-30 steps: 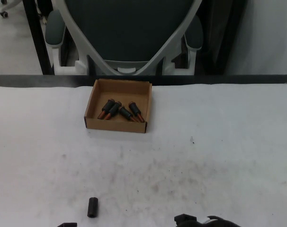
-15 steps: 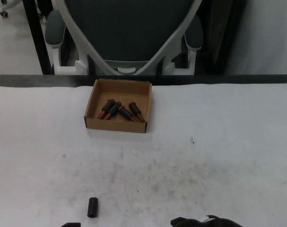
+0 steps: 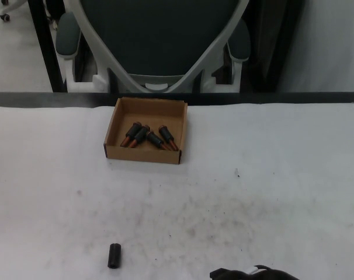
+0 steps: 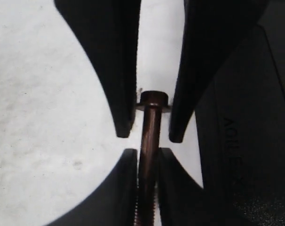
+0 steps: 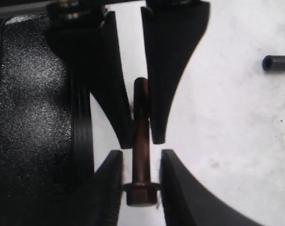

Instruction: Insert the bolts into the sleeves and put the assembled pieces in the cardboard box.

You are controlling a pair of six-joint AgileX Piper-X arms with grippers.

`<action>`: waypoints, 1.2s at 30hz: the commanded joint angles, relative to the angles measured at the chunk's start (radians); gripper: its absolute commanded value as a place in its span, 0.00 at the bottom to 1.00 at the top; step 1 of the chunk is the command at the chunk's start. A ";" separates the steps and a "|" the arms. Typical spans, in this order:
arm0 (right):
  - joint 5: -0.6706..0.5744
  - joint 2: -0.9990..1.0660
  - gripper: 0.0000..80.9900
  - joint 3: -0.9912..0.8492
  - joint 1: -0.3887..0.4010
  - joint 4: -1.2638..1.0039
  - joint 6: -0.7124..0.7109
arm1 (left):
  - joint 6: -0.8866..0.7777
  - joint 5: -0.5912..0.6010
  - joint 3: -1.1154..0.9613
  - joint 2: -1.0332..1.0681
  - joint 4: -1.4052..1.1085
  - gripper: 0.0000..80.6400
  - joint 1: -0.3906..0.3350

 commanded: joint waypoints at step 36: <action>0.346 -0.107 0.00 -0.017 0.002 0.105 0.085 | -0.062 -0.110 -0.009 0.002 0.028 0.01 0.002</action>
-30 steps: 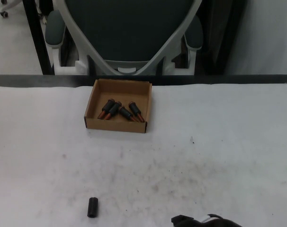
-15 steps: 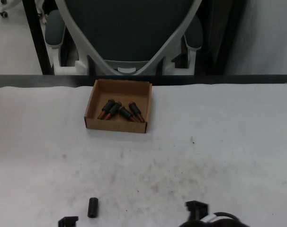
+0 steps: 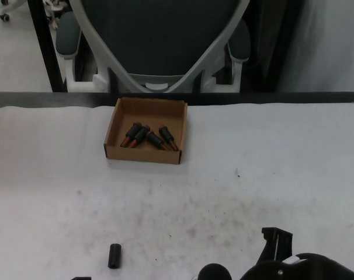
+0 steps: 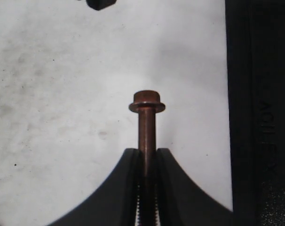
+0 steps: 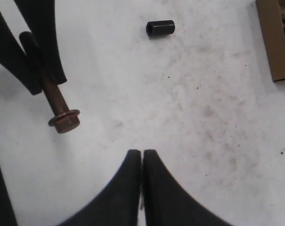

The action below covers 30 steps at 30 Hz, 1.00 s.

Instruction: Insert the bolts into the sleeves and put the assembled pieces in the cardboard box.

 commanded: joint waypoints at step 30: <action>-0.121 0.102 0.00 -0.004 -0.105 -0.036 0.040 | -0.219 -0.235 -0.047 0.003 -0.006 0.01 0.132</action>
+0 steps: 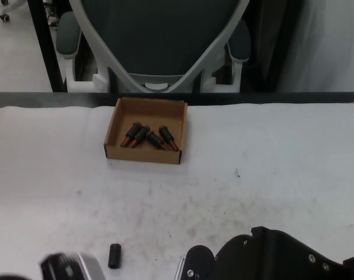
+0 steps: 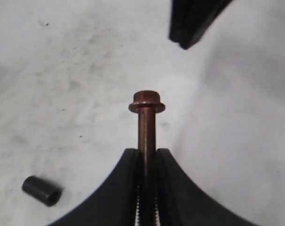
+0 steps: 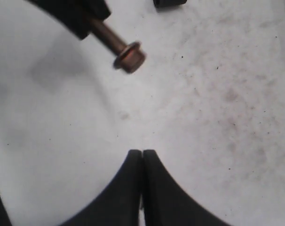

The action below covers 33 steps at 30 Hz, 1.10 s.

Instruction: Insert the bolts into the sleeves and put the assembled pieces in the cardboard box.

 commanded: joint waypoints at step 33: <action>-0.093 0.001 0.00 -0.004 -0.002 0.029 0.030 | -0.281 0.196 -0.162 0.513 0.164 0.58 0.473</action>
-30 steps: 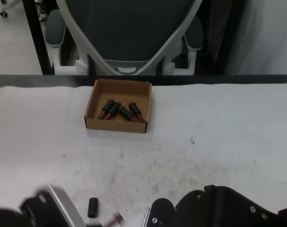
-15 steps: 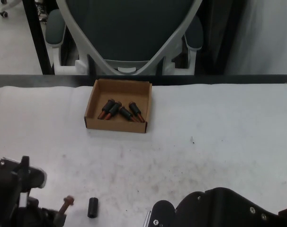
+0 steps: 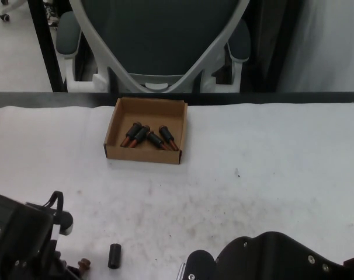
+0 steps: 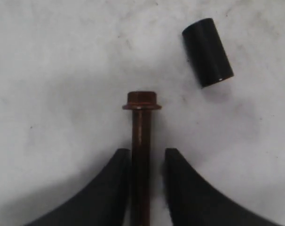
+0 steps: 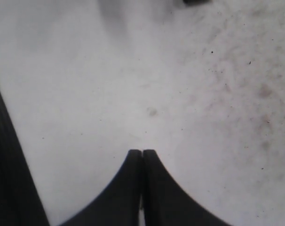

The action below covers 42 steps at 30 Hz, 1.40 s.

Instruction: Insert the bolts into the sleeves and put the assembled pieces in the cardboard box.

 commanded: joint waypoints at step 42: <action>-0.014 0.001 0.00 -0.004 -0.002 -0.011 0.001 | 0.110 -0.068 -0.218 0.281 0.178 0.00 0.002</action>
